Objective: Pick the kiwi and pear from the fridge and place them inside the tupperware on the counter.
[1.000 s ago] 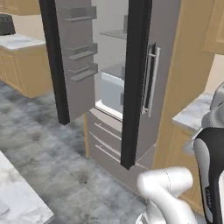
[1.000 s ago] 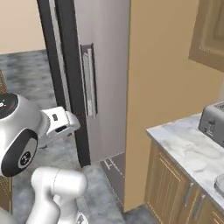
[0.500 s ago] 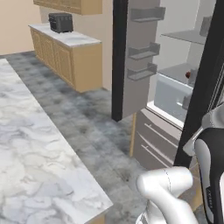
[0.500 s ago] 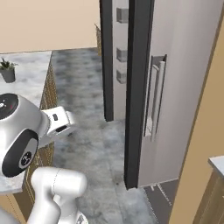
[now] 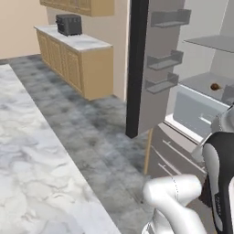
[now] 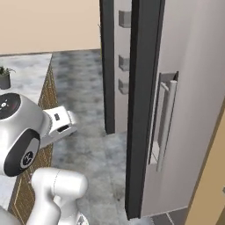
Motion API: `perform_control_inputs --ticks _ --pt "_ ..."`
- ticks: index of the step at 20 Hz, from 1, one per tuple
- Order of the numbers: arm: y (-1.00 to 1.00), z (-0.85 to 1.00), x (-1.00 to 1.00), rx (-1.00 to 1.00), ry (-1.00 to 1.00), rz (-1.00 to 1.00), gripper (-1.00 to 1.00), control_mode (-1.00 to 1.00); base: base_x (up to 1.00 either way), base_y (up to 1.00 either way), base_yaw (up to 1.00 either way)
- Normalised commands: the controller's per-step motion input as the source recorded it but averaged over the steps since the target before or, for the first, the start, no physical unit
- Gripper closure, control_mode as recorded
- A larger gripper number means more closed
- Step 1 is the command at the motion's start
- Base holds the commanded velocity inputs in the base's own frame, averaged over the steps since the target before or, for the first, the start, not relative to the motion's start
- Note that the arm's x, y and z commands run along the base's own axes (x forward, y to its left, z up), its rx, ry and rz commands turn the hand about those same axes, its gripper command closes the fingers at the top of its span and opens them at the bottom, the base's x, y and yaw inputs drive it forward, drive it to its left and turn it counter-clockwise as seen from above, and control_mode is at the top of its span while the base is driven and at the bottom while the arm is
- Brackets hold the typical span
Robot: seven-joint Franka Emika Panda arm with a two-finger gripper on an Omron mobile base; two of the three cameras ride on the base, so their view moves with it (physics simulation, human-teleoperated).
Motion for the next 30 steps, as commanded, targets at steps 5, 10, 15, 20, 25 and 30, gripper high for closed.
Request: perform_control_inputs --ticks 5,10,15,20,25,30 --pt "0.00 0.00 0.00 0.00 0.00 0.00 -1.00 1.00 1.00 0.10 -0.11" --pt "0.00 0.00 0.00 0.00 0.00 0.00 -1.00 1.00 0.92 0.00 -0.21" --pt "0.00 0.00 0.00 0.00 0.00 0.00 -1.00 1.00 0.85 0.00 -0.33" --pt "0.00 0.00 0.00 0.00 0.00 0.00 -1.00 1.00 0.63 0.00 -0.43" --pt "0.00 0.00 0.00 0.00 0.00 0.00 -1.00 1.00 0.60 0.16 -0.55" --pt "0.00 0.00 0.00 0.00 0.00 0.00 -1.00 1.00 0.70 0.58 -0.64"
